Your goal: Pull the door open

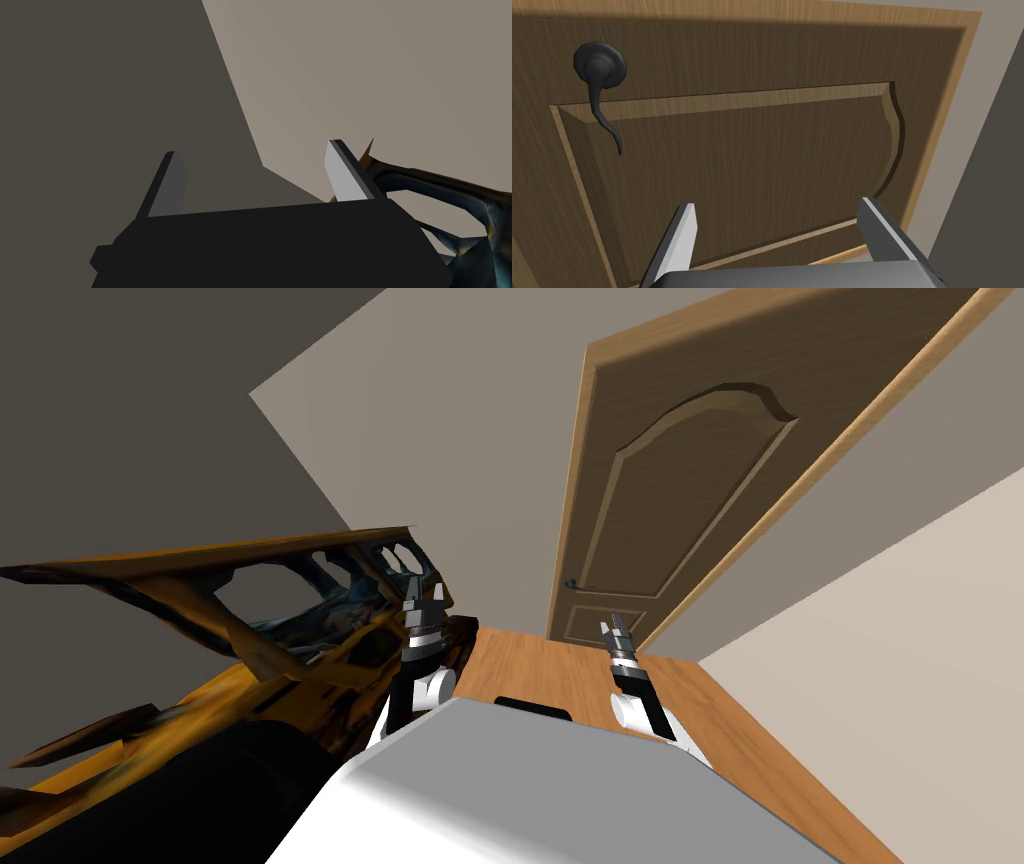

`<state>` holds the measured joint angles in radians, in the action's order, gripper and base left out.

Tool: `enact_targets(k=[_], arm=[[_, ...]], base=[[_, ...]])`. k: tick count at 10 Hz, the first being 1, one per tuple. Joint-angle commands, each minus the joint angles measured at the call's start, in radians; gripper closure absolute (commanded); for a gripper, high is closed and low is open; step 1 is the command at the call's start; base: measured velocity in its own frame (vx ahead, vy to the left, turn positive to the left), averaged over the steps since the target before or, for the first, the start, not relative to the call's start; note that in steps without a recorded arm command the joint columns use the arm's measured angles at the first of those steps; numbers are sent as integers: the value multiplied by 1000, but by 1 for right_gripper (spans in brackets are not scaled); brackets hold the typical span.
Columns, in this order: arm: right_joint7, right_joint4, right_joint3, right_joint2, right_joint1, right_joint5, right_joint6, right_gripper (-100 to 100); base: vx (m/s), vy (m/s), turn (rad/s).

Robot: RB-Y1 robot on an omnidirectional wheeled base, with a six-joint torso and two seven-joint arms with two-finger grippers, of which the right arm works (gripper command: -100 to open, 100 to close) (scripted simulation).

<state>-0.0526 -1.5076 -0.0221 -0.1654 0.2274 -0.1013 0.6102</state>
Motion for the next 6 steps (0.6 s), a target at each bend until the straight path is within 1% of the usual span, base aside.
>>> enact_targets(k=[1,6], arm=[[-4,39,-3,-6,-17,-5,-1,-100],[-20,181,-10,-28,-71,-22,2,-100]], base=[[61,-7,36],[95,-7,47]])
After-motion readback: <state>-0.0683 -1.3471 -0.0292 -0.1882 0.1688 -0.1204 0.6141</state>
